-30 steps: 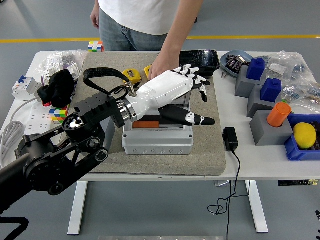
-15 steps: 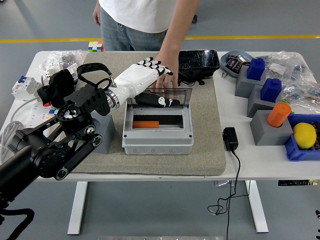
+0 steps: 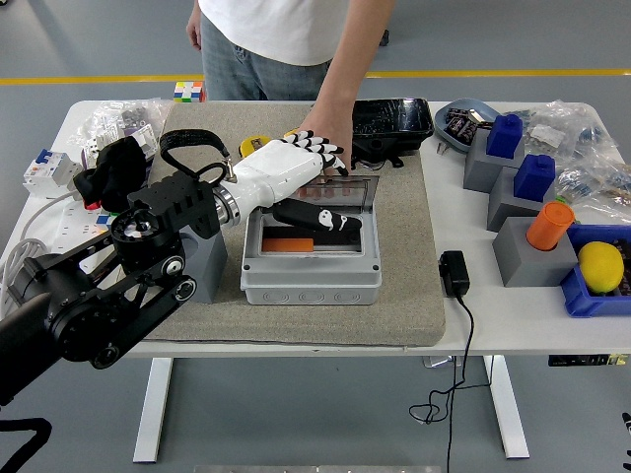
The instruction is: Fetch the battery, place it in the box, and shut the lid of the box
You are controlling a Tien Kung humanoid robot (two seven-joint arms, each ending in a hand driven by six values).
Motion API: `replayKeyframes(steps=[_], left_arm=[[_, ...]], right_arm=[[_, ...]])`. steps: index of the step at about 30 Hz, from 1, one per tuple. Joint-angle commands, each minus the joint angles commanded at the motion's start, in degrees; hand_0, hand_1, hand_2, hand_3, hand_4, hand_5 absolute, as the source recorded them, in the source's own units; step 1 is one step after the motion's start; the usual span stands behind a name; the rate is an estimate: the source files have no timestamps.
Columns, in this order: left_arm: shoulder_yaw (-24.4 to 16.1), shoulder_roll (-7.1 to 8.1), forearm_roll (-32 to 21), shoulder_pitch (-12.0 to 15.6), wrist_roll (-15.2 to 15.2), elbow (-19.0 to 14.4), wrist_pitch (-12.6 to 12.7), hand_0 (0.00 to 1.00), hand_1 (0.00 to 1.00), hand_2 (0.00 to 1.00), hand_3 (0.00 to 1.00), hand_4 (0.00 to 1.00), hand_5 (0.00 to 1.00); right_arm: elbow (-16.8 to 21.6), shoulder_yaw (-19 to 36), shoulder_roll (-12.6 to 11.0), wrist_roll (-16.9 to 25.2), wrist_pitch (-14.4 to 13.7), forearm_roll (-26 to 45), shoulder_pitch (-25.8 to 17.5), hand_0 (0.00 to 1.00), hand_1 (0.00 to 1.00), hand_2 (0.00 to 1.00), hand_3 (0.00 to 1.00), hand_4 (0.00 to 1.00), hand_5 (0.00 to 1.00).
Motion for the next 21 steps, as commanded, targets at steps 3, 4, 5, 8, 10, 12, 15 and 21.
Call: replayKeyframes(steps=[3,4,5,8,10,12,15,21], left_arm=[[0.93,0.47,-0.4,0.04,0.28,-1.19,-0.51,0.998,0.998,0.929,0.759,0.998,0.998],[1.29,0.64,-0.55,0.03,0.33,-1.71,-0.6,0.998,0.998,0.929,0.759,0.998,0.998],[1.47,0.72,-0.6,0.02,0.36,-1.95,-0.63,0.998,0.998,0.929,0.759,0.998,0.998],[3.26,1.34,-1.2,-0.14,0.23,-2.69,-0.41,0.998,0.998,0.924,0.759,0.998,0.998],[4.32,1.68,-1.47,-0.11,0.16,-2.51,-0.35,0.998,0.998,0.924,0.759,0.998,0.998],[5.5,2.1,-1.74,0.05,0.13,-2.62,-0.31,0.998,0.998,0.921,0.757,0.998,0.998],[7.3,2.58,-2.15,0.09,0.14,-3.67,-0.16,0.998,0.998,0.921,0.757,0.998,0.998],[10.04,3.02,-2.68,0.0,0.33,-3.81,-0.23,0.998,0.998,0.919,0.757,0.998,0.998]], right_arm=[[0.0,-0.02,-0.03,0.07,-0.02,0.08,0.03,0.789,0.745,0.745,0.795,0.998,0.998],[0.0,0.02,-0.02,0.03,-0.01,0.01,0.0,0.789,0.745,0.745,0.795,0.998,0.998],[0.0,0.04,-0.02,0.01,0.0,-0.03,-0.02,0.789,0.745,0.745,0.795,0.998,0.998],[0.0,0.14,-0.02,-0.05,0.03,-0.23,-0.25,0.789,0.745,0.745,0.795,0.998,0.998],[0.0,0.16,-0.04,-0.03,0.0,-0.23,-0.26,0.789,0.745,0.745,0.795,0.998,0.998],[0.0,0.04,-0.08,0.05,-0.03,-0.07,-0.24,0.788,0.745,0.745,0.795,0.998,0.998],[0.0,0.24,-0.08,-0.05,-0.03,-0.25,-0.31,0.788,0.745,0.745,0.795,0.998,0.998],[0.0,0.19,-0.09,-0.06,-0.04,-0.27,-0.43,0.788,0.745,0.745,0.795,0.998,0.998]])
